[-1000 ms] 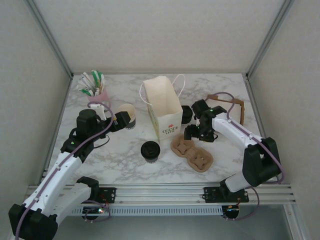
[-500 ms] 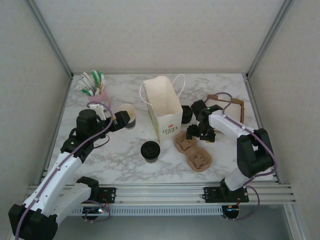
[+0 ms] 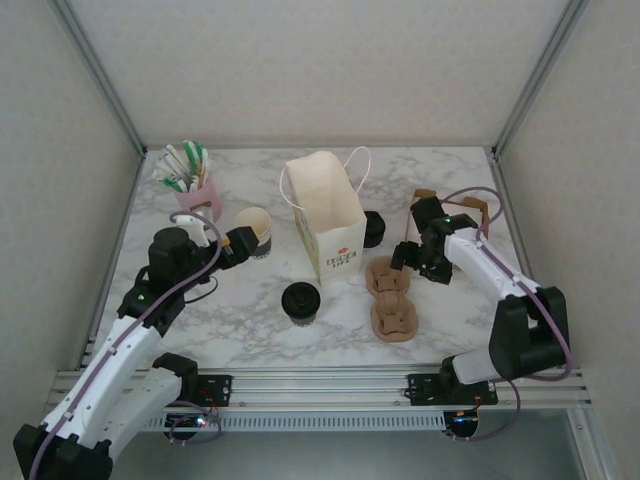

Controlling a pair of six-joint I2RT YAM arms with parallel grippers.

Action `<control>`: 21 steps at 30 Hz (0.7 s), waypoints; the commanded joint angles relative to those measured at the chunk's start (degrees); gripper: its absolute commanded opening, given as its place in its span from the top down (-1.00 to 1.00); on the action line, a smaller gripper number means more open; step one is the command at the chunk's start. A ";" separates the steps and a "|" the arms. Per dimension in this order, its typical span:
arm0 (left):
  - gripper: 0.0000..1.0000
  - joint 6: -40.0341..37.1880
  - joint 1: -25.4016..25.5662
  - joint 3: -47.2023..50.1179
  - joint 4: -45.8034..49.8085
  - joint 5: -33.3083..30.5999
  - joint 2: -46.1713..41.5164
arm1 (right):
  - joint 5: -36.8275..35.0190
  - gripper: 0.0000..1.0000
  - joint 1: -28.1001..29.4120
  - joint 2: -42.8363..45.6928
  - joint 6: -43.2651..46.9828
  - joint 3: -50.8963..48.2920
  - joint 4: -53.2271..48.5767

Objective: Pack the takeout coffee

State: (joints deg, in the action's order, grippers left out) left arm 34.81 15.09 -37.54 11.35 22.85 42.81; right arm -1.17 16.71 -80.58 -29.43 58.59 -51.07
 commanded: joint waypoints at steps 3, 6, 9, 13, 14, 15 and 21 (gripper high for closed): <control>-0.99 1.29 0.51 1.38 1.60 -1.61 -5.25 | 5.05 -0.84 0.71 8.84 -1.21 -1.88 -1.46; -0.99 1.99 0.54 2.99 2.03 -0.65 -7.28 | 8.07 -0.83 3.01 13.10 -1.96 -3.50 -2.25; -0.99 2.44 0.62 4.21 2.19 -0.26 -7.69 | 9.71 -0.81 7.78 15.36 -3.60 -4.56 -3.29; -0.99 3.07 0.64 5.14 1.18 -0.14 -7.96 | 11.34 -0.80 15.01 17.79 -7.36 -6.96 -1.81; -0.99 3.18 0.77 5.22 1.02 -0.11 -7.93 | 11.92 -0.80 16.20 18.32 -8.23 -7.82 -1.13; -0.99 3.24 0.79 5.36 0.87 -0.07 -7.92 | 12.36 -0.80 17.15 18.58 -8.99 -8.62 -0.41; -0.99 2.77 0.86 5.57 0.83 0.35 -7.17 | 11.50 -0.79 21.28 16.42 -11.16 -12.53 2.22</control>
State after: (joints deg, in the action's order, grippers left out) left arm 37.36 15.35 -32.56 13.08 22.65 35.46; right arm 10.72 36.71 -63.22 -38.22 46.94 -49.71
